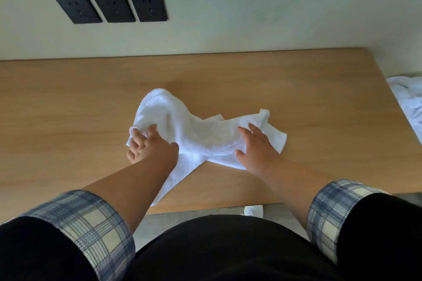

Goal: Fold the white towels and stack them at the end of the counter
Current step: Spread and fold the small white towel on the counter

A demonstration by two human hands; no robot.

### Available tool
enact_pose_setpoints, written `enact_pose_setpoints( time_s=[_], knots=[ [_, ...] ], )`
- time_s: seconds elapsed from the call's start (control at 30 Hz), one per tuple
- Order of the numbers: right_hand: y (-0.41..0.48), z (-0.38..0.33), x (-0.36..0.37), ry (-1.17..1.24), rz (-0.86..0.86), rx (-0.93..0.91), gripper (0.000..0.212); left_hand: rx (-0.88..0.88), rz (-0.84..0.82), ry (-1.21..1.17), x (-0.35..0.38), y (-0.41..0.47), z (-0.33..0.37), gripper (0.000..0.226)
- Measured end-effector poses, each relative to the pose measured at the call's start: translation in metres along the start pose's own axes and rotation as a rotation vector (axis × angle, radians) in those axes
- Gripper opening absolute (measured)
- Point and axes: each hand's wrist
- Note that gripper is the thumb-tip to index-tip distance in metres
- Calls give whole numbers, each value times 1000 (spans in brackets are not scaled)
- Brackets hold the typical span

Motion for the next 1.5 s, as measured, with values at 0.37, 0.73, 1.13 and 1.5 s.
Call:
enact_pose_setpoints(
  time_s=[0.37, 0.73, 1.13, 1.5],
  knots=[
    [67, 72, -60, 136, -62, 265, 84, 581, -23, 84, 15, 10, 92, 57],
    [80, 70, -70, 304, -313, 82, 10, 732, -35, 582, 72, -15, 163, 42],
    [70, 95, -106, 658, -337, 282, 33, 759, 218, 564, 20, 23, 235, 40],
    [58, 166, -103, 634, -78, 507, 34, 631, -28, 107, 59, 22, 281, 32]
  ],
)
Point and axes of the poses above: each hand's wrist, its own y-axis towards the middle knuckle, its own x-axis out of the palm, z = x × y, and after that the axes turned 5 degrees about x, right-handed
